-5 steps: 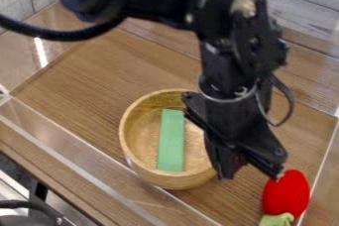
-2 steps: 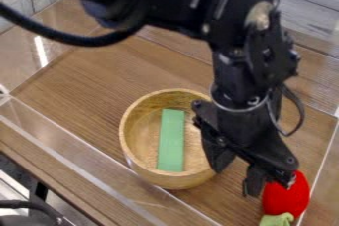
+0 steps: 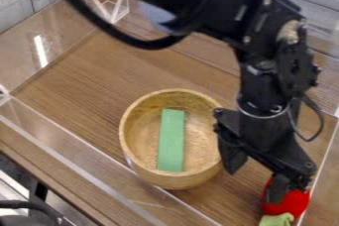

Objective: Move the red object to the left side of the table

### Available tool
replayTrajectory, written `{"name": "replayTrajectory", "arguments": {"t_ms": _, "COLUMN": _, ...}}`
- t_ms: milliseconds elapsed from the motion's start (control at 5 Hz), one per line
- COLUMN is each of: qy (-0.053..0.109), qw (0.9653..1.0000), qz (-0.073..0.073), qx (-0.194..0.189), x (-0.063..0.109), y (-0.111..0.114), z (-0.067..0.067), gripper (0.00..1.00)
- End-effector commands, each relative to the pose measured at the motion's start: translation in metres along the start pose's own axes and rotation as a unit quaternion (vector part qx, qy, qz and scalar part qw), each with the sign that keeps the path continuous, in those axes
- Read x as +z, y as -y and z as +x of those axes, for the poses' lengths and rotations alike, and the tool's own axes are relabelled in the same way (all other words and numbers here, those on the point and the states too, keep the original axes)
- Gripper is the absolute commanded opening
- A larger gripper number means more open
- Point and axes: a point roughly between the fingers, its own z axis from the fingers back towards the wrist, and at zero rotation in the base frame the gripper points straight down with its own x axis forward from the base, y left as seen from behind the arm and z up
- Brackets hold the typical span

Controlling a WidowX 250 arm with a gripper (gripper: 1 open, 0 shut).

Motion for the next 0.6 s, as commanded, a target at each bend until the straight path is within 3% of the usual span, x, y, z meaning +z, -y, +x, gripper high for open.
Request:
{"name": "replayTrajectory", "arguments": {"t_ms": 0, "qy": 0.022, "qw": 0.9997, "qz": -0.007, "qx": 0.001, "x": 0.004, "y": 0.011, "z": 0.005, "gripper": 1.00}}
{"name": "replayTrajectory", "arguments": {"t_ms": 400, "qy": 0.024, "qw": 0.9996, "qz": -0.008, "qx": 0.013, "x": -0.012, "y": 0.015, "z": -0.002, "gripper": 1.00}}
